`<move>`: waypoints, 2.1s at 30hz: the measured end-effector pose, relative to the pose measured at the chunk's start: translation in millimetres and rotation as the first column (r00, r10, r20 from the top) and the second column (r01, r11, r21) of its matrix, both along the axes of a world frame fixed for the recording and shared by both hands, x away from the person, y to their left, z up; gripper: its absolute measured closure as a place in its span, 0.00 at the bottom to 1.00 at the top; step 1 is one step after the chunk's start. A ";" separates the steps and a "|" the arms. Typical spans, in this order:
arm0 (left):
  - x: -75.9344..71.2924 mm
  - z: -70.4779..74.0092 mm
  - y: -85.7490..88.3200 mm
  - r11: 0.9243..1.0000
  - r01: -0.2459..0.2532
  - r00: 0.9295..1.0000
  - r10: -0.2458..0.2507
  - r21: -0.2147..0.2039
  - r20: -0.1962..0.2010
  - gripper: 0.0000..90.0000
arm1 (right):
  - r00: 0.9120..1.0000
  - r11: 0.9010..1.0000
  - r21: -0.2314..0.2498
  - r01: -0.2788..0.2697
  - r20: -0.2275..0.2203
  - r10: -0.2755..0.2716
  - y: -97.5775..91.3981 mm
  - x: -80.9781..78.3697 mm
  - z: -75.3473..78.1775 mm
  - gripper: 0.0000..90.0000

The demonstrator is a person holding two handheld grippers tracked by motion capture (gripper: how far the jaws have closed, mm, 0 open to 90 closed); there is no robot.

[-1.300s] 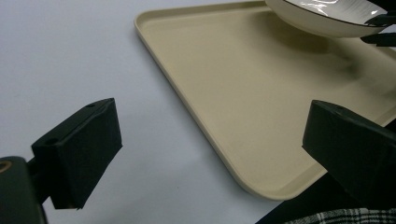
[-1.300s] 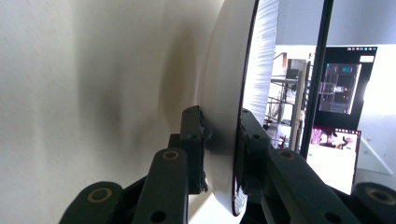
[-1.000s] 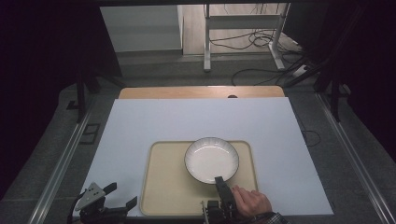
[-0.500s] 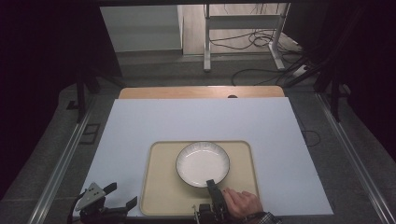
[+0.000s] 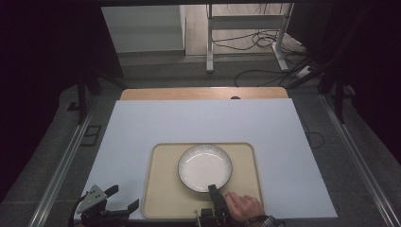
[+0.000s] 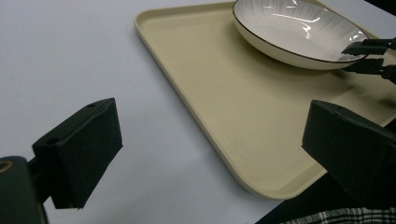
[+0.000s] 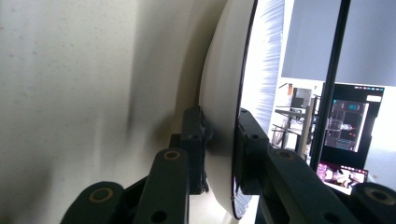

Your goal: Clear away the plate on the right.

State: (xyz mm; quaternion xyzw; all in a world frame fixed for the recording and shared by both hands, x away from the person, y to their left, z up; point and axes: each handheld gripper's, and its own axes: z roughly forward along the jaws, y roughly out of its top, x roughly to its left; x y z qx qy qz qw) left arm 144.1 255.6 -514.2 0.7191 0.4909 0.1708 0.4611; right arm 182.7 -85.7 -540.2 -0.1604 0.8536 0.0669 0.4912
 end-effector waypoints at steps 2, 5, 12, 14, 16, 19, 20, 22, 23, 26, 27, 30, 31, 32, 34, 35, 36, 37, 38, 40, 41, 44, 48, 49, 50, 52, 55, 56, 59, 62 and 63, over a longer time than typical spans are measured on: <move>0.1 0.0 0.1 1.000 0.000 1.000 0.000 0.000 0.000 0.05 | 1.000 1.000 -0.002 -0.001 -0.003 0.001 0.0 0.0 -0.2 0.86; 0.1 0.0 0.0 1.000 0.000 1.000 0.000 0.000 -0.001 0.05 | 1.000 1.000 -0.004 -0.003 -0.012 0.003 0.2 -0.1 -1.6 0.87; 0.1 -0.1 -0.1 1.000 0.000 1.000 0.000 0.001 -0.001 0.05 | 1.000 1.000 -0.023 -0.008 -0.031 0.007 0.8 -0.6 -5.2 0.88; 0.1 0.0 0.0 1.000 0.000 1.000 0.000 0.001 -0.001 0.05 | 0.999 1.000 -0.014 -0.003 -0.039 0.002 0.5 -0.2 -4.8 0.87; 0.1 0.0 -0.1 1.000 0.000 1.000 0.000 0.002 -0.001 0.05 | 0.999 1.000 -0.013 -0.002 -0.037 0.002 0.3 -0.2 -5.1 0.87; 0.1 0.0 -0.2 1.000 0.000 1.000 0.000 0.002 -0.001 0.05 | 0.999 1.000 -0.008 -0.002 -0.034 0.002 0.1 -0.3 -4.7 0.84; 0.2 -0.1 -0.1 1.000 0.000 1.000 0.000 0.001 -0.002 0.05 | 0.999 1.000 0.001 -0.004 -0.033 0.004 -0.3 -0.7 -4.1 0.83; 0.2 -0.1 0.0 1.000 -0.001 1.000 0.001 0.000 -0.002 0.05 | 0.999 1.000 0.005 -0.005 -0.032 0.006 -0.5 -1.0 -3.6 0.83; 0.2 -0.1 0.0 1.000 -0.001 1.000 0.001 0.000 -0.002 0.05 | 0.999 1.000 0.009 -0.005 -0.033 0.005 -0.6 -1.5 -3.0 0.82; 0.2 -0.1 0.0 1.000 -0.001 1.000 0.001 0.001 -0.002 0.05 | 0.999 1.000 0.024 -0.005 -0.041 0.006 -1.2 -3.2 -0.2 0.80; 0.2 -0.1 0.1 1.000 -0.001 1.000 0.001 0.001 -0.002 0.05 | 0.999 1.000 0.024 -0.005 -0.041 0.006 -1.2 -3.2 -0.2 0.80; 0.3 -0.2 -0.4 1.000 -0.004 1.000 0.004 -0.004 -0.002 0.05 | 0.998 0.999 0.046 -0.009 -0.058 0.012 -2.2 -5.2 5.3 0.78; 0.4 -0.2 -0.4 1.000 -0.004 1.000 0.004 -0.005 -0.002 0.05 | 0.998 0.999 0.046 -0.009 -0.058 0.012 -2.2 -5.2 5.3 0.78; 0.3 -0.2 -0.2 1.000 -0.004 1.000 0.004 -0.005 -0.002 0.05 | 0.998 0.998 0.067 0.001 -0.070 0.004 -3.6 -7.3 6.7 0.77; 0.3 -0.1 0.2 1.000 -0.001 1.000 0.001 -0.001 -0.003 0.05 | 0.998 0.998 0.068 -0.007 -0.069 0.012 -3.9 -7.3 7.9 0.76; 0.3 -0.1 0.1 1.000 -0.001 1.000 0.001 -0.002 -0.003 0.05 | 0.997 0.997 0.076 0.002 -0.074 0.004 -4.7 -8.5 8.2 0.76; 0.3 -0.1 0.1 1.000 -0.001 1.000 0.001 -0.002 -0.003 0.05 | 0.997 0.996 0.085 -0.006 -0.078 0.012 -5.4 -9.0 10.6 0.75; 0.3 -0.1 0.1 1.000 -0.001 1.000 0.001 -0.002 -0.003 0.05 | 0.997 0.996 0.085 -0.006 -0.078 0.012 -5.4 -9.0 10.6 0.75; 0.3 -0.1 0.2 1.000 -0.001 1.000 0.001 -0.002 -0.004 0.05 | 0.996 0.996 0.092 0.003 -0.085 0.005 -6.0 -9.9 11.1 0.74; 0.4 -0.2 0.2 1.000 -0.002 1.000 0.002 -0.003 -0.004 0.05 | 0.997 0.994 0.109 -0.008 -0.081 0.017 -6.9 -9.8 13.2 0.72; 0.4 -0.2 0.2 1.000 -0.002 1.000 0.002 -0.004 -0.004 0.05 | 0.996 0.994 0.109 -0.002 -0.090 0.012 -7.5 -10.4 14.9 0.72; 0.4 -0.2 0.3 1.000 -0.002 1.000 0.002 -0.004 -0.005 0.05 | 0.996 0.993 0.120 0.000 -0.091 0.011 -9.7 -11.3 17.3 0.70; 0.4 -0.2 0.3 1.000 -0.002 1.000 0.002 -0.004 -0.005 0.05 | 0.995 0.989 0.144 0.012 -0.098 0.002 -13.9 -11.3 21.8 0.68; 0.4 -0.2 0.3 1.000 -0.002 1.000 0.002 -0.004 -0.005 0.05 | 0.995 0.989 0.144 0.012 -0.098 0.002 -13.9 -11.3 21.8 0.68; 0.4 -0.2 0.3 1.000 -0.002 1.000 0.002 -0.004 -0.005 0.05 | 0.995 0.989 0.148 0.013 -0.098 0.001 -14.6 -11.1 22.5 0.68; 0.4 -0.2 0.3 1.000 -0.001 1.000 0.001 -0.003 -0.005 0.05 | 0.995 0.988 0.154 0.018 -0.102 -0.002 -16.2 -11.3 24.0 0.67; 0.4 -0.2 0.3 1.000 -0.002 1.000 0.002 -0.004 -0.005 0.05 | 0.994 0.986 0.165 0.024 -0.108 -0.006 -18.4 -10.9 25.8 0.66; 0.5 -0.2 0.3 1.000 -0.002 1.000 0.002 -0.004 -0.006 0.05 | 0.994 0.984 0.175 0.029 -0.110 -0.009 -20.4 -10.7 27.6 0.66; 0.5 -0.2 0.3 1.000 -0.002 1.000 0.002 -0.003 -0.006 0.05 | 0.993 0.982 0.185 0.034 -0.116 -0.013 -22.0 -10.3 29.2 0.66; 0.5 -0.2 0.4 1.000 -0.002 1.000 0.002 -0.004 -0.006 0.05 | 0.992 0.978 0.202 0.046 -0.124 -0.021 -24.9 -9.1 31.1 0.65; 0.5 -0.2 0.3 1.000 -0.003 1.000 0.002 -0.004 -0.006 0.05 | 0.991 0.977 0.206 0.050 -0.129 -0.024 -25.8 -8.5 31.5 0.65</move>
